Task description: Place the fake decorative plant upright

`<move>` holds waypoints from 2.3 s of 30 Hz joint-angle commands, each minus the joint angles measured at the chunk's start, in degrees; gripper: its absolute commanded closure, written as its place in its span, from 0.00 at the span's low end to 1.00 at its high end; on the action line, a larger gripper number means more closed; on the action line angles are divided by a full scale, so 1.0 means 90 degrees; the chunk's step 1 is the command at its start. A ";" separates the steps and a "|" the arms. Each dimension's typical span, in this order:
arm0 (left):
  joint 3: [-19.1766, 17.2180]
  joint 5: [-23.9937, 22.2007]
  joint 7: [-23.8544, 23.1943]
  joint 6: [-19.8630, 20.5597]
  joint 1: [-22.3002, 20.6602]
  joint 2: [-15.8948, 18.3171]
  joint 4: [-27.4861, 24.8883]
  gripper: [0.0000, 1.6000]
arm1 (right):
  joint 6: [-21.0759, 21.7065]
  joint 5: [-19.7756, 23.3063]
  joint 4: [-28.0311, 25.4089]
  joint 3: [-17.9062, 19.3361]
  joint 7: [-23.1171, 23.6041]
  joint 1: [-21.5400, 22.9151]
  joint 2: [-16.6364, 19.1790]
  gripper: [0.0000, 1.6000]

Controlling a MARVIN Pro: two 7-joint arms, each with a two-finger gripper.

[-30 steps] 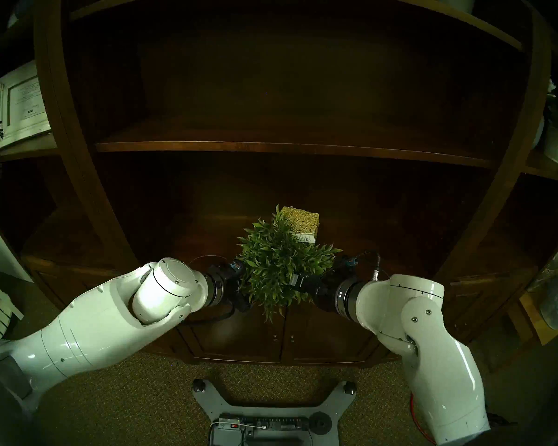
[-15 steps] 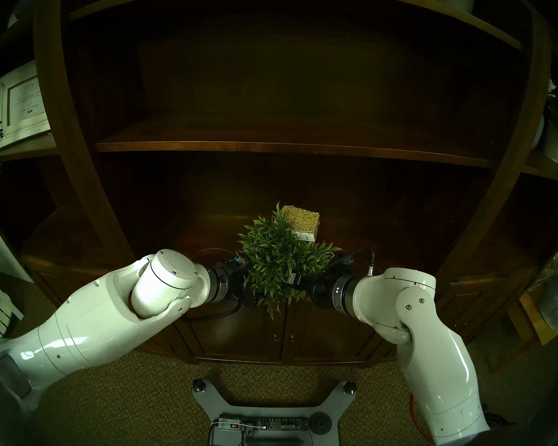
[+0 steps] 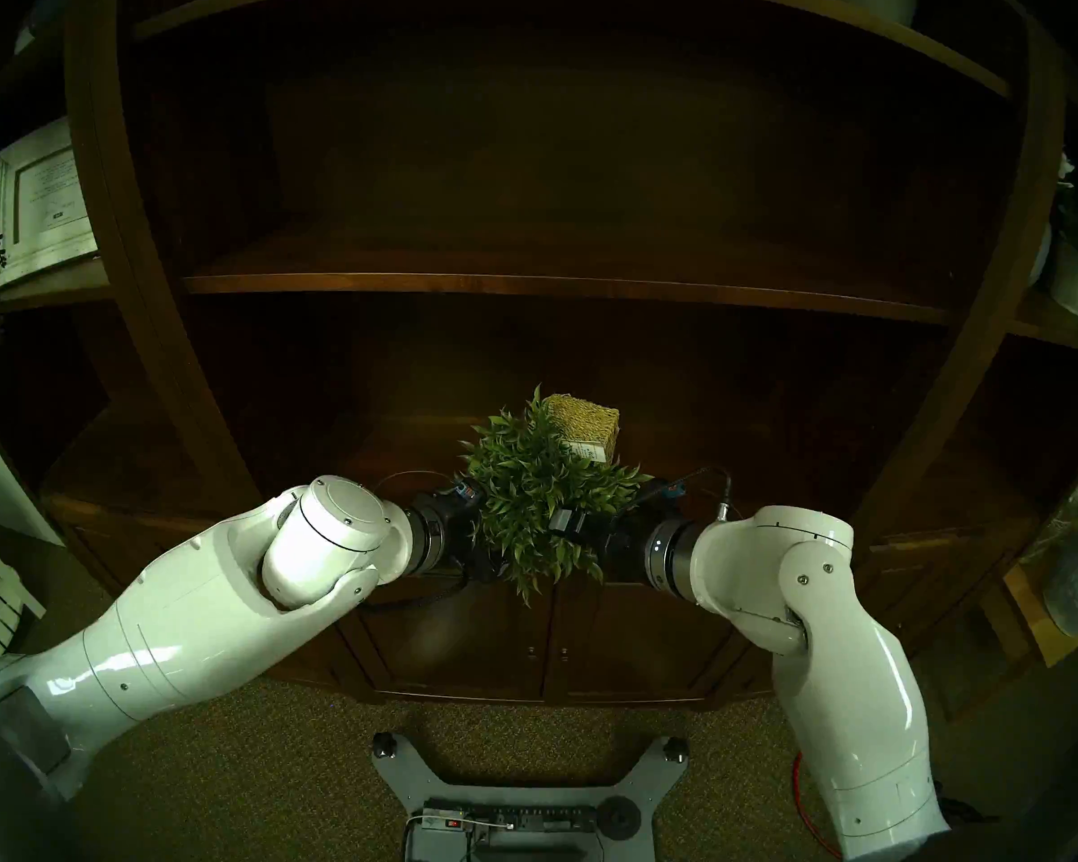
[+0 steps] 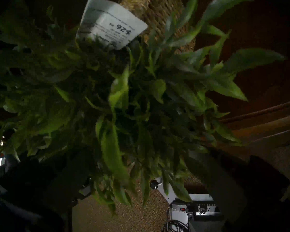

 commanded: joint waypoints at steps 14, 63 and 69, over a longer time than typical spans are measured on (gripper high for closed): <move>-0.0549 -0.0231 -0.0128 0.0231 -0.0937 -0.0484 -0.0013 0.00 | -0.0174 0.0211 -0.0102 0.0161 0.0393 0.0349 -0.0179 0.00; -0.1165 -0.0508 -0.0357 0.1140 -0.2777 -0.1476 0.0416 0.00 | -0.0836 0.0656 0.0411 0.0820 0.0917 0.1341 -0.0674 0.00; -0.1067 -0.0496 -0.0369 0.1140 -0.3007 -0.1572 0.0542 0.00 | -0.0840 0.0676 0.0545 0.0862 0.0992 0.1402 -0.0653 0.00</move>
